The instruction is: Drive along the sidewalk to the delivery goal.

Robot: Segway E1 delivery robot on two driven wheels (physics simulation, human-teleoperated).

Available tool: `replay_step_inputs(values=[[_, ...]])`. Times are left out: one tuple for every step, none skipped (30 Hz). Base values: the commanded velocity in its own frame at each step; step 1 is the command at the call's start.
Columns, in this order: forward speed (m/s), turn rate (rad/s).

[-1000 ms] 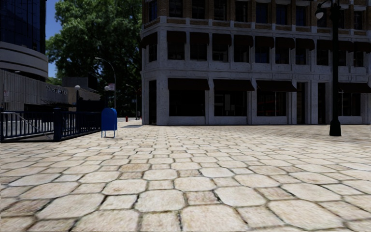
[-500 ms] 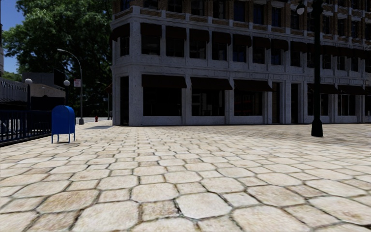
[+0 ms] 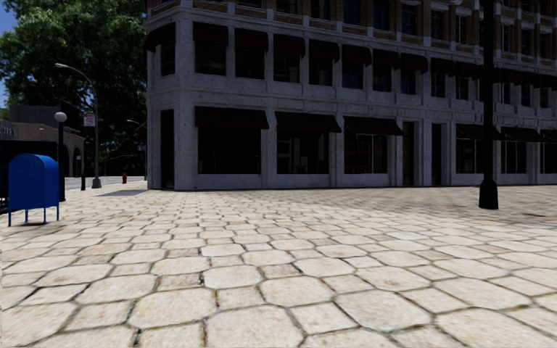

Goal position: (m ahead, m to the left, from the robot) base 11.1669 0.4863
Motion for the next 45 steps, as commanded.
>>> replay_step_inputs(values=[[2.00, 0.00], [2.00, 0.00], [2.00, 0.00], [2.00, 0.00], [2.00, 0.00], [2.00, 0.00], [2.00, 0.00], [2.00, 0.00], [2.00, 0.00], [2.00, 0.00], [2.00, 0.00], [2.00, 0.00], [2.00, 0.00], [2.00, 0.00], [2.00, 0.00], [2.00, 0.00], [2.00, 0.00], [2.00, 0.00], [2.00, 0.00], [2.00, 0.00], [2.00, 0.00], [2.00, 0.00], [2.00, 0.00], [2.00, 0.00], [2.00, 0.00], [2.00, 0.00], [2.00, 0.00], [2.00, 0.00], [2.00, 0.00], [2.00, 0.00], [2.00, 0.00], [2.00, 0.00], [2.00, 0.00], [2.00, 0.00], [2.00, 0.00], [2.00, 0.00], [2.00, 0.00], [2.00, 0.00], [2.00, 0.00], [2.00, 0.00], [2.00, 0.00], [2.00, 0.00], [2.00, 0.00], [2.00, 0.00], [2.00, 0.00]])
